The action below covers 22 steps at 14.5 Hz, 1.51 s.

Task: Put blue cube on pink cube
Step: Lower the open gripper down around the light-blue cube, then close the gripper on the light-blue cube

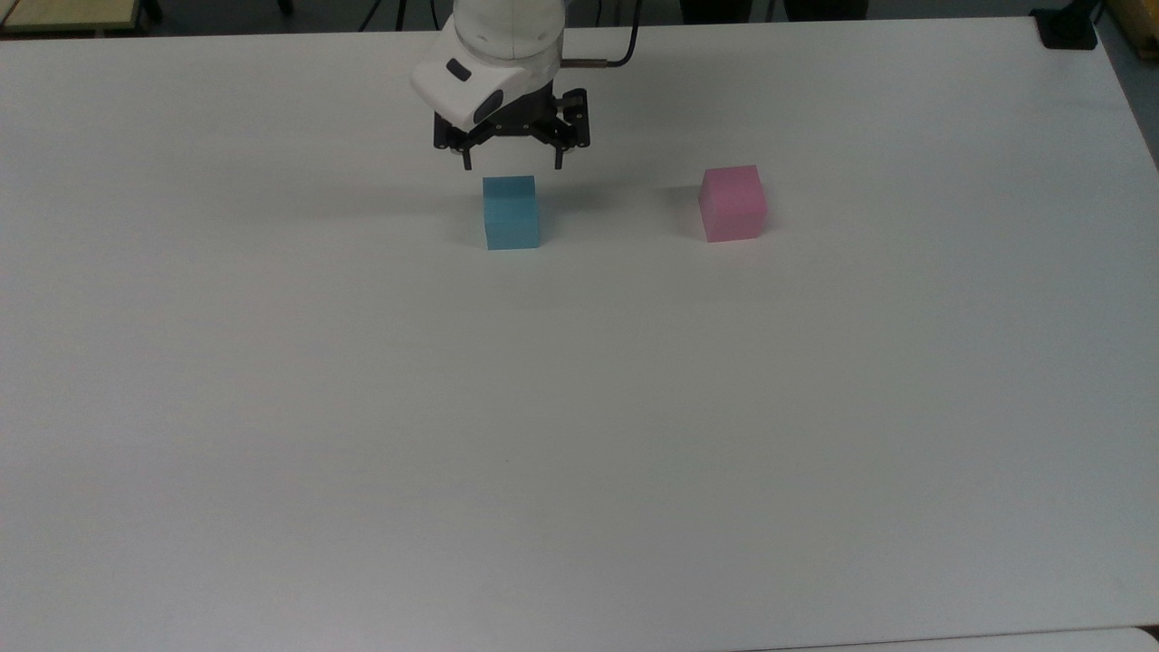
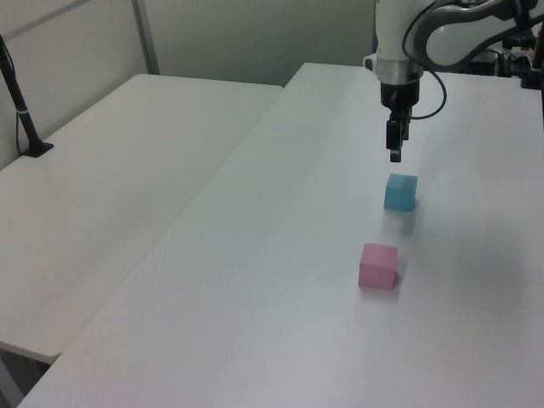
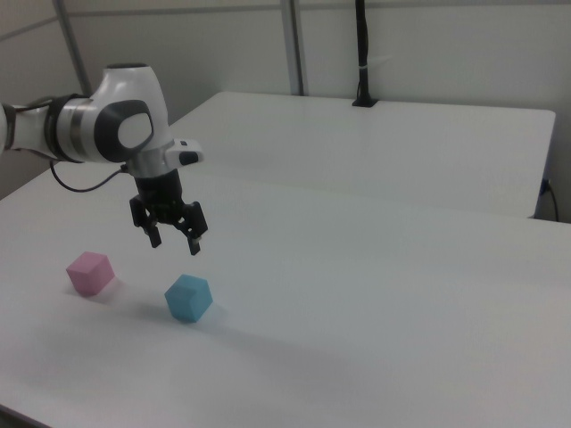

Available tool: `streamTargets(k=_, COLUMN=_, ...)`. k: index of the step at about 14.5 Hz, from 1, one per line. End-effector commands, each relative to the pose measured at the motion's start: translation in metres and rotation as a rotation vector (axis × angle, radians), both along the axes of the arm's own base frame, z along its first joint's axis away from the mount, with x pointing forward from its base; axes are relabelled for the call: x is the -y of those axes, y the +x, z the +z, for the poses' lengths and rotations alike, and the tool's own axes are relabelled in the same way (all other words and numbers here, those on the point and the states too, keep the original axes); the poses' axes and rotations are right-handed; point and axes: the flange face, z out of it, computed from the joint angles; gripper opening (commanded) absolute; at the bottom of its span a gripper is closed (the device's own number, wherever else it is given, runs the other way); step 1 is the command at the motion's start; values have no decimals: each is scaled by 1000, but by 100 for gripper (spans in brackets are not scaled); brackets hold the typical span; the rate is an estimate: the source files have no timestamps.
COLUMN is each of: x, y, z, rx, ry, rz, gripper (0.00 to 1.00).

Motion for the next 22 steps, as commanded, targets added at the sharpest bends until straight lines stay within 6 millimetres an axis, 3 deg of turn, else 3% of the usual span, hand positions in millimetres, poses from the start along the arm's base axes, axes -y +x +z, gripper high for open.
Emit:
streamTargets(k=1, x=6, y=-11, z=-37, rx=19, ry=-43, rz=31, gripper=100)
streamTargets(k=8, x=6, y=-17, z=-74, rx=-30, ry=-58, rz=49, gripper=100)
streamTargets(k=19, x=0, y=-6, z=-106, rx=-16, ry=-56, rz=61, gripper=100)
streamTargets(k=22, x=-1, y=-6, z=-107, rx=-19, ry=-56, rz=63, gripper=86)
